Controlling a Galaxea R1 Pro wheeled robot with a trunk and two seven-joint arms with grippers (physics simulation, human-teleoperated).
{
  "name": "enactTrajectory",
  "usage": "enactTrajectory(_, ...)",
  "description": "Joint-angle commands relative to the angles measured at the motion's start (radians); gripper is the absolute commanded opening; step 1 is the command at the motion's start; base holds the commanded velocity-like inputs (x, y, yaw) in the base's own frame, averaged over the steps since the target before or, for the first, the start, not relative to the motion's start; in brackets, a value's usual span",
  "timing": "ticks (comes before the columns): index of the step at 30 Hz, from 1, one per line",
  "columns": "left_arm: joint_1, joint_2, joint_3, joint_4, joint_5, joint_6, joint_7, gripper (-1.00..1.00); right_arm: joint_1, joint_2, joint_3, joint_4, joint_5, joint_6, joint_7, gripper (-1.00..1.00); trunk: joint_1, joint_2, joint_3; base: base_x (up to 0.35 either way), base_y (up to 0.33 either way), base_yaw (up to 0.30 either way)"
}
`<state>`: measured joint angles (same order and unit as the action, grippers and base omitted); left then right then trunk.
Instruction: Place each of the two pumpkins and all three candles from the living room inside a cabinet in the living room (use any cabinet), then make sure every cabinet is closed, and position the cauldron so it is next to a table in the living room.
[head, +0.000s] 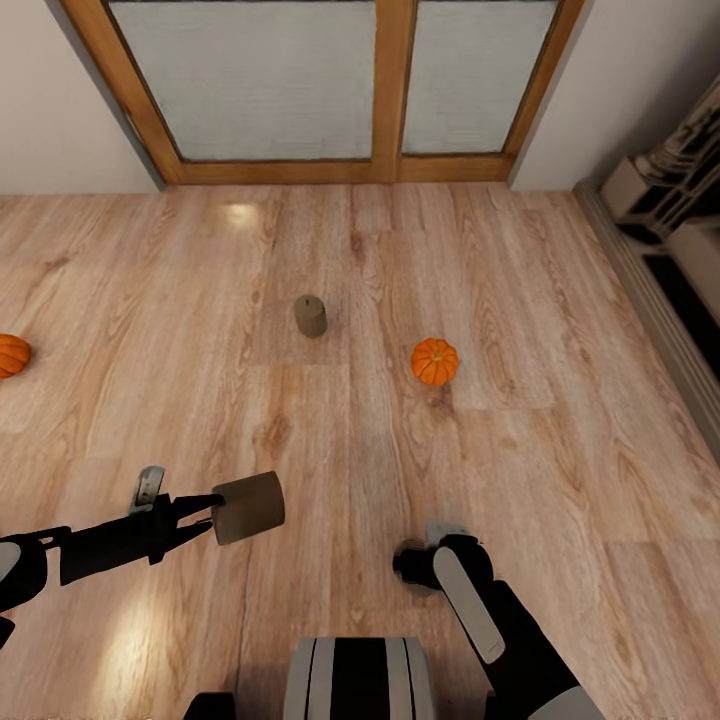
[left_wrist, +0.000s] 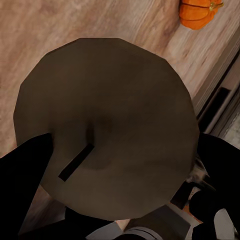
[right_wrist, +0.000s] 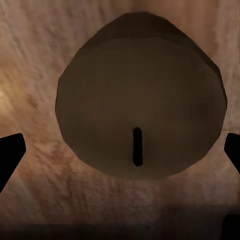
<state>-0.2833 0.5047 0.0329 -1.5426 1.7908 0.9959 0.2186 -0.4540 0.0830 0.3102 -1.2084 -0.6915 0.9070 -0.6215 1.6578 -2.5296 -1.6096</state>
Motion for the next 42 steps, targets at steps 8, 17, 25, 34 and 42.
enactTrajectory(8,0.000,0.000,0.001,-0.001,0.013,0.003,0.010,-1.00,-0.001,0.000,0.001,0.004,-0.010,-0.018,-0.010,1.00,0.001,-0.001,-0.008,0.000,0.000,0.000)
enactTrajectory(17,0.000,0.000,0.001,-0.001,0.013,0.003,0.010,-1.00,-0.001,0.000,0.000,0.008,-0.012,-0.033,-0.010,1.00,0.001,-0.001,-0.008,0.000,0.000,0.000)
enactTrajectory(25,0.000,0.000,0.000,-0.001,0.013,0.003,0.010,-1.00,-0.001,-0.001,0.000,0.051,-0.010,-0.036,-0.012,1.00,0.001,-0.001,-0.008,0.000,0.000,0.000)
enactTrajectory(34,0.000,0.000,0.001,-0.001,0.013,0.003,0.010,-1.00,-0.001,-0.002,0.000,0.056,-0.008,-0.036,-0.012,1.00,0.001,-0.001,-0.008,0.000,0.000,0.000)
enactTrajectory(42,0.000,0.000,0.001,-0.001,0.013,0.003,0.010,-1.00,-0.001,-0.002,0.000,0.058,-0.008,-0.036,-0.012,1.00,0.001,-0.001,-0.008,0.053,0.000,0.000)
